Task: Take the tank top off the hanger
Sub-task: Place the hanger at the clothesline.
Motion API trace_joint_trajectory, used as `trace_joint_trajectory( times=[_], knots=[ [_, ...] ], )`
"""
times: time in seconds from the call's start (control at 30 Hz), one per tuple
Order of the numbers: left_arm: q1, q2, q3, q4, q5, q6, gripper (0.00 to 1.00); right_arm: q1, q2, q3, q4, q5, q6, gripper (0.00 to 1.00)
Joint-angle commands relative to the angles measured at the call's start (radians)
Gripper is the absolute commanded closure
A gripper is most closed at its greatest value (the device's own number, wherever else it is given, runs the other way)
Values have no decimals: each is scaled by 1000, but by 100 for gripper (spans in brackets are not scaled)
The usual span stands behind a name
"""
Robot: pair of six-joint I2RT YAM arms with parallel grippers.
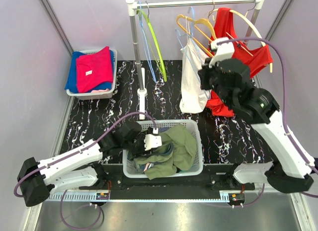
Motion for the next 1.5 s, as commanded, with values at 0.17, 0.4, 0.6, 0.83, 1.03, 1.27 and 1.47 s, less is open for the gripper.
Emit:
trace_joint_trajectory(
  times=[0.17,0.4,0.6,0.83,1.03,1.27,1.47],
  knots=[
    [2,-68,224,-3,-235,72,1,-72,188,222,105,-165,-50,100],
    [2,-83,551,-177,-243,117,1,-136,260,281,96,-228,-50,100],
    [0,-103,754,-269,-125,123,1,-174,315,340,94,-272,-37,100],
    [2,-105,892,-249,-175,78,1,-177,416,451,59,-332,-10,100],
    [5,-86,967,-200,-278,124,1,-177,449,451,54,-343,7,100],
    [5,-48,1007,-195,-298,103,1,-177,436,408,53,-351,10,100],
    [5,-4,1058,-192,-313,78,1,-177,418,370,50,-358,7,85]
  ],
)
